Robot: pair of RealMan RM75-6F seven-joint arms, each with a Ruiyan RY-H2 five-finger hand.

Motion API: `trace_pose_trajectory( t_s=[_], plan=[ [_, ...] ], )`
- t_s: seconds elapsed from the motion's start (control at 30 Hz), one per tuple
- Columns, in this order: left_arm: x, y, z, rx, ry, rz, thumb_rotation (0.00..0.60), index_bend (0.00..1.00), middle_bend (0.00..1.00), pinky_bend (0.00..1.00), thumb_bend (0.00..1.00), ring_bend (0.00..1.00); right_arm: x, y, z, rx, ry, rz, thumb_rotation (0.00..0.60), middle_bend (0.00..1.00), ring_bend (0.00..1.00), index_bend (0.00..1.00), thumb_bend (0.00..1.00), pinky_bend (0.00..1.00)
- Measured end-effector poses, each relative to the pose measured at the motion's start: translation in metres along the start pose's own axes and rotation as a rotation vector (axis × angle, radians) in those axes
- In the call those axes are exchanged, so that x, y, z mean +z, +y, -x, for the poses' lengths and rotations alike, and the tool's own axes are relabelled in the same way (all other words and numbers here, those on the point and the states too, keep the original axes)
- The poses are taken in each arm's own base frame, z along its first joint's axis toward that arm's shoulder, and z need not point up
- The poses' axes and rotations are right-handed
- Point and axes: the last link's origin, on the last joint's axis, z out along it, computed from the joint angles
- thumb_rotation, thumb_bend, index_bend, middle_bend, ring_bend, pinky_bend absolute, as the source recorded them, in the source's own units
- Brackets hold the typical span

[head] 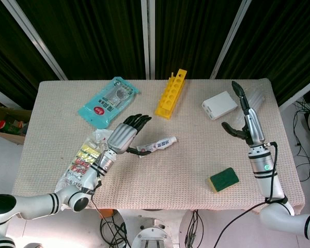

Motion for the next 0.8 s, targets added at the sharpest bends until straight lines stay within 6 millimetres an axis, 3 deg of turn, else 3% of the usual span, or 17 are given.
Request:
trace_pose_trajectory(
  t_s=[0.27, 0.43, 0.57, 0.7, 0.8],
  plan=[
    [-0.039, -0.031, -0.033, 0.042, 0.085, -0.093, 0.254, 0.05, 0.06, 0.13, 0.00, 0.04, -0.032, 0.017, -0.014, -0.255, 0.018, 0.054, 0.188, 0.00, 0.00, 0.00, 0.00, 0.00],
    [-0.104, -0.068, -0.049, 0.103, 0.152, -0.214, 0.256, 0.07, 0.07, 0.13, 0.00, 0.04, -0.074, 0.037, -0.028, -0.544, 0.048, 0.171, 0.188, 0.00, 0.00, 0.00, 0.00, 0.00],
    [-0.167, -0.089, -0.051, 0.142, 0.153, -0.311, 0.257, 0.07, 0.07, 0.13, 0.00, 0.04, -0.134, 0.060, -0.047, -0.726, 0.079, 0.350, 0.190, 0.00, 0.00, 0.00, 0.00, 0.00],
    [-0.221, -0.098, -0.051, 0.140, 0.167, -0.383, 0.267, 0.07, 0.09, 0.13, 0.00, 0.04, -0.176, 0.074, -0.060, -0.763, 0.102, 0.468, 0.189, 0.00, 0.00, 0.00, 0.00, 0.00],
    [-0.240, -0.100, -0.052, 0.138, 0.182, -0.393, 0.270, 0.07, 0.09, 0.13, 0.00, 0.04, -0.191, 0.080, -0.064, -0.758, 0.099, 0.502, 0.187, 0.00, 0.00, 0.00, 0.00, 0.00]
  ],
)
